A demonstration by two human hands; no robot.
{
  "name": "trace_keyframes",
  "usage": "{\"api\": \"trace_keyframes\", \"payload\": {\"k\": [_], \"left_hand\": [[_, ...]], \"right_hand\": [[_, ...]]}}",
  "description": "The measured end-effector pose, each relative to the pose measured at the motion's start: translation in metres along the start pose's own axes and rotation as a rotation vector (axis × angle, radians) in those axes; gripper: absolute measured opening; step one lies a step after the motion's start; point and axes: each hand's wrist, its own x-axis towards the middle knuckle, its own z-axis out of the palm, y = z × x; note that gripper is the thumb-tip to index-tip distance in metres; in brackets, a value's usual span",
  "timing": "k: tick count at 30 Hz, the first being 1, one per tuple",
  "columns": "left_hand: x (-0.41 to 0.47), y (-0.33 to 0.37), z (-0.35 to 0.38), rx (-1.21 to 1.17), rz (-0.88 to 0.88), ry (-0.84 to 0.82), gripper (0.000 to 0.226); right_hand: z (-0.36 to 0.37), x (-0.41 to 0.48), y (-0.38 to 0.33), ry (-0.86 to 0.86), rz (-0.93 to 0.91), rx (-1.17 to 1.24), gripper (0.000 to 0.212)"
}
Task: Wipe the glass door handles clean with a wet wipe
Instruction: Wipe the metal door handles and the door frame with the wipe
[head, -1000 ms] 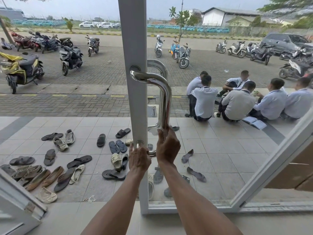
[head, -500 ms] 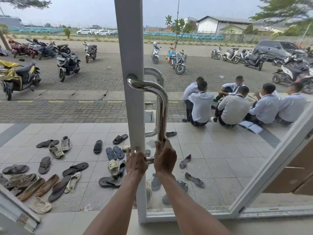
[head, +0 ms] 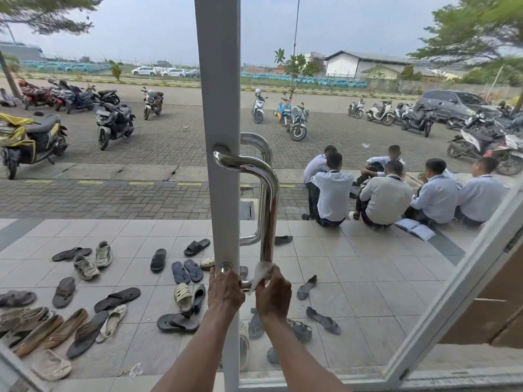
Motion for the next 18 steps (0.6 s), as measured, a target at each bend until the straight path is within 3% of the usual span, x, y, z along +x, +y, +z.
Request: {"api": "trace_keyframes", "payload": {"k": [6, 10, 18], "left_hand": [[-0.003, 0.001, 0.0, -0.012, -0.017, 0.015, 0.02], [-0.005, 0.002, -0.001, -0.05, -0.008, 0.008, 0.015], [-0.009, 0.003, -0.001, -0.057, -0.004, 0.011, 0.025]], "right_hand": [[-0.009, 0.014, -0.029, 0.035, -0.08, 0.076, 0.049], [-0.015, 0.008, -0.029, -0.049, -0.122, 0.196, 0.072], [-0.009, 0.005, -0.003, 0.047, -0.12, 0.076, 0.017]]}}
